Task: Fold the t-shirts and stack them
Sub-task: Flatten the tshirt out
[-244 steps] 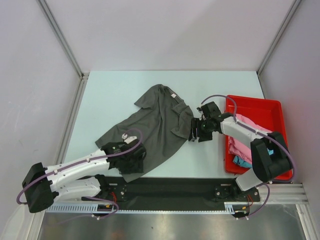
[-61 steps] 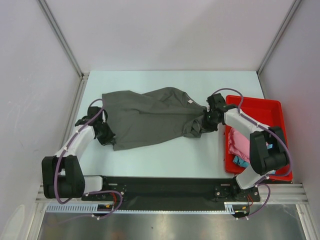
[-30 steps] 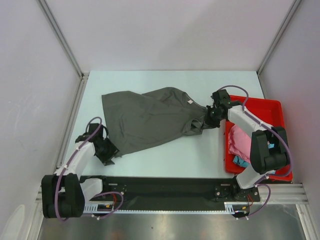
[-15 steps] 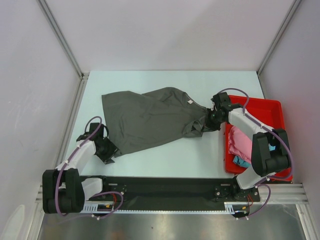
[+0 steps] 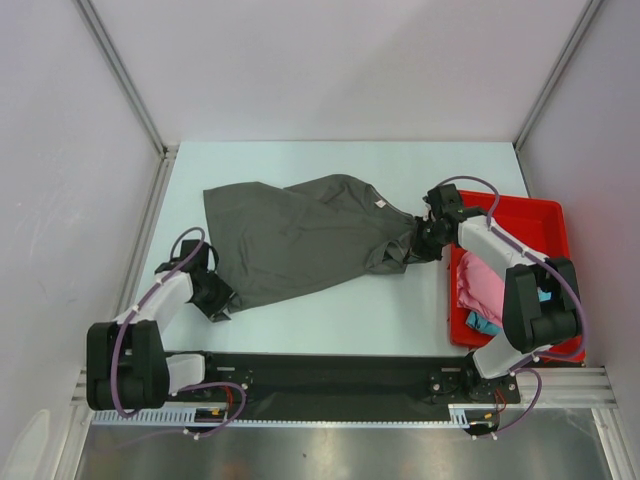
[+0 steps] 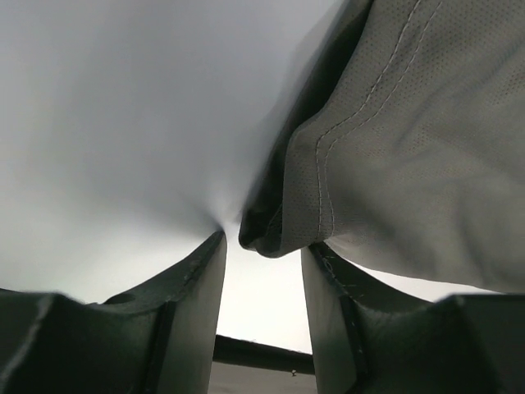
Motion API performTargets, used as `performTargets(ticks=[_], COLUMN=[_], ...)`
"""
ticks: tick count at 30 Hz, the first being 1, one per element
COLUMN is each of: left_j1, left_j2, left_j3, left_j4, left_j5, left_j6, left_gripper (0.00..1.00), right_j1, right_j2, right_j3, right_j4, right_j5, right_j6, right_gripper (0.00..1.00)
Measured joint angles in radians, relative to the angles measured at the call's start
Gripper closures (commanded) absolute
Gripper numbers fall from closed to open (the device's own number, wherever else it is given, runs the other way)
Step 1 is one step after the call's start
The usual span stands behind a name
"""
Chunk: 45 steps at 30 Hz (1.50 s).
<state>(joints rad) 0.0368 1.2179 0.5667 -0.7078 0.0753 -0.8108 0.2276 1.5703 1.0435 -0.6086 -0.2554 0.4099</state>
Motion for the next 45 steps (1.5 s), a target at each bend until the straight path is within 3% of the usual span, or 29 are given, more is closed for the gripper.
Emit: performTargets(ticks=[6, 15, 17, 20, 21, 22, 25, 28, 33, 40, 43, 45], left_j1=[0.0, 0.0, 0.0, 0.0, 0.0, 0.0, 0.0, 0.0, 0.0, 0.0, 0.0, 0.0], left_j2=[0.046, -0.051, -0.095, -0.129, -0.133, -0.134, -0.132, -0.132, -0.132, -0.132, -0.134, -0.139], left_j3=[0.018, 0.047, 0.081, 0.131, 0.139, 0.144, 0.144, 0.144, 0.143, 0.125, 0.121, 0.12], left_j4=[0.022, -0.05, -0.077, -0.093, -0.093, -0.093, -0.106, -0.115, -0.117, -0.117, -0.117, -0.117], left_j5=[-0.011, -0.076, -0.097, -0.122, -0.127, -0.13, -0.133, -0.132, -0.124, -0.112, -0.105, -0.099], left_j6=[0.009, 0.016, 0.019, 0.03, 0.034, 0.035, 0.045, 0.053, 0.065, 0.079, 0.086, 0.088], left_gripper=[0.99, 0.99, 1.0, 1.0, 1.0, 1.0, 0.99, 1.0, 1.0, 1.0, 1.0, 1.0], right_j1=[-0.001, 0.045, 0.108, 0.223, 0.245, 0.257, 0.199, 0.067, -0.04, -0.05, -0.064, -0.071], right_j2=[0.0, -0.045, -0.087, -0.145, -0.161, -0.186, -0.277, -0.316, -0.159, -0.004, 0.053, 0.072], right_j3=[0.0, -0.117, -0.179, -0.259, -0.28, -0.301, -0.322, -0.286, -0.166, -0.119, -0.087, -0.082], right_j4=[0.0, 0.003, -0.006, -0.02, -0.029, -0.042, -0.075, -0.061, -0.003, 0.061, 0.083, 0.101], right_j5=[-0.008, -0.013, -0.015, -0.042, -0.053, -0.056, -0.035, -0.017, 0.0, -0.002, 0.003, 0.003], right_j6=[0.0, 0.02, 0.042, 0.072, 0.079, 0.089, 0.092, 0.085, 0.087, 0.111, 0.105, 0.106], right_gripper=[1.0, 1.0, 0.9, 0.66, 0.58, 0.42, 0.3, 0.38, 0.57, 0.47, 0.49, 0.57])
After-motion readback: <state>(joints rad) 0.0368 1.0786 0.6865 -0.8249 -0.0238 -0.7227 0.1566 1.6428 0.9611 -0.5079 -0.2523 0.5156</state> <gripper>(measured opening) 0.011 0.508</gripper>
